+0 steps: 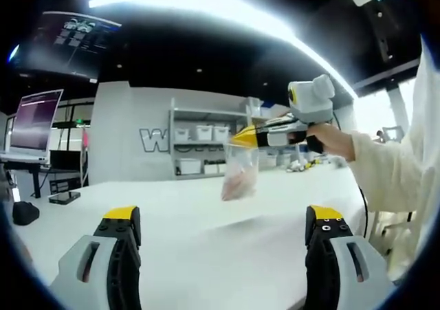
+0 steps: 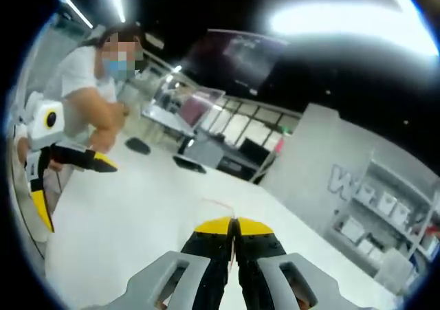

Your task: Open the resealable bag by pulling the two sides of the seal apart until the entire bag opening is separated and visibly accessible.

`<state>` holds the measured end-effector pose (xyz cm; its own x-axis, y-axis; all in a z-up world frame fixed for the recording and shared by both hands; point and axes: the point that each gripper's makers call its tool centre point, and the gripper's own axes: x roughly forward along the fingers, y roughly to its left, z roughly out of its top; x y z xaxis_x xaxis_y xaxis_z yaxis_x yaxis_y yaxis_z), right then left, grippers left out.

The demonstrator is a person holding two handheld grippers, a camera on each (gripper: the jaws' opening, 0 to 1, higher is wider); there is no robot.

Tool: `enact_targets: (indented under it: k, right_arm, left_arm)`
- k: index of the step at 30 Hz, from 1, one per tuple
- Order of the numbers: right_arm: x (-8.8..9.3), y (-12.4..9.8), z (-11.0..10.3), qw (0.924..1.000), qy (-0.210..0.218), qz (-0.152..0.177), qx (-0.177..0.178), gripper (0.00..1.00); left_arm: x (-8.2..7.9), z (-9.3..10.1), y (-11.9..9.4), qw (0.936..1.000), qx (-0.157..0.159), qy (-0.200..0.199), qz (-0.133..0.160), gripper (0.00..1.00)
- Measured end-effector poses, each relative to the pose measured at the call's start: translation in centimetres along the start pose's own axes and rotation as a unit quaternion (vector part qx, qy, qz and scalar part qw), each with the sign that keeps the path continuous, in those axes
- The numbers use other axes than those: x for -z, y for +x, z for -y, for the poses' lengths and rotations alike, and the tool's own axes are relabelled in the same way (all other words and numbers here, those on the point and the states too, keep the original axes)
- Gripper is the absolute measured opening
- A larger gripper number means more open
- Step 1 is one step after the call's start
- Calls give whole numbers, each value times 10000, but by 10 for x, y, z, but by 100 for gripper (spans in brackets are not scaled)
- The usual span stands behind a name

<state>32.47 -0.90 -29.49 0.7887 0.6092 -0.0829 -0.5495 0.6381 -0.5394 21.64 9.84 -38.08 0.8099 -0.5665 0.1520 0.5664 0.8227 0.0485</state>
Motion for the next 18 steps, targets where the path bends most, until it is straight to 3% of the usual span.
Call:
enact_targets:
  k: [18]
  right_arm:
    - [15,22,16,9997,72,-239,0,0]
  left_arm:
    - [3,-3,2,10000,-36,-22,-16,98]
